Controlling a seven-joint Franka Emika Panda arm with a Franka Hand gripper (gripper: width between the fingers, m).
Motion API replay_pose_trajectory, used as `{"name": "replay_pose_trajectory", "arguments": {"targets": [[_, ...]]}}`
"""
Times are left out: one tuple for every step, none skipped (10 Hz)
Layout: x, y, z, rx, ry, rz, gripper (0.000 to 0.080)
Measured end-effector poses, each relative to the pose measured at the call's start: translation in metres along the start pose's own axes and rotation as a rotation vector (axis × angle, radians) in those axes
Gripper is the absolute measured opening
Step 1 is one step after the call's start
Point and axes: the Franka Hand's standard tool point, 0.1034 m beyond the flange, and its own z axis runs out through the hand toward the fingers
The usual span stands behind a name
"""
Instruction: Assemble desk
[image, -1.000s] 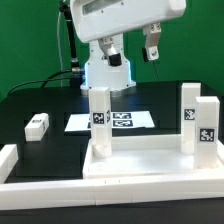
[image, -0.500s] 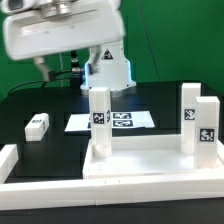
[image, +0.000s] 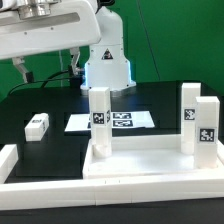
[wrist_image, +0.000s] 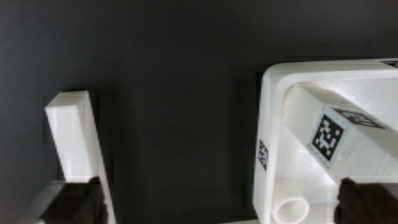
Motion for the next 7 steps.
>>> {"name": "replay_pose_trajectory", "arguments": {"targets": [[-0.002,0.002,0.002,0.000,-0.009,-0.002,0.0649],[-0.015,0.015,0.014,0.028,-0.104,-0.004,0.0649],[-0.023,0.036,0.023,0.026,-0.191,-0.002,0.0649],[-0.029,0.047,0.030,0.028,-0.233,0.003,0.0649],[-0.041,0.055,0.036,0.030,-0.321,-0.017,0.0649],[-0.043,0.062,0.043,0.021,-0.354,-0.019,0.0649],[-0.044,0.064,0.045,0.045,-0.438,0.005,0.0649]]}}
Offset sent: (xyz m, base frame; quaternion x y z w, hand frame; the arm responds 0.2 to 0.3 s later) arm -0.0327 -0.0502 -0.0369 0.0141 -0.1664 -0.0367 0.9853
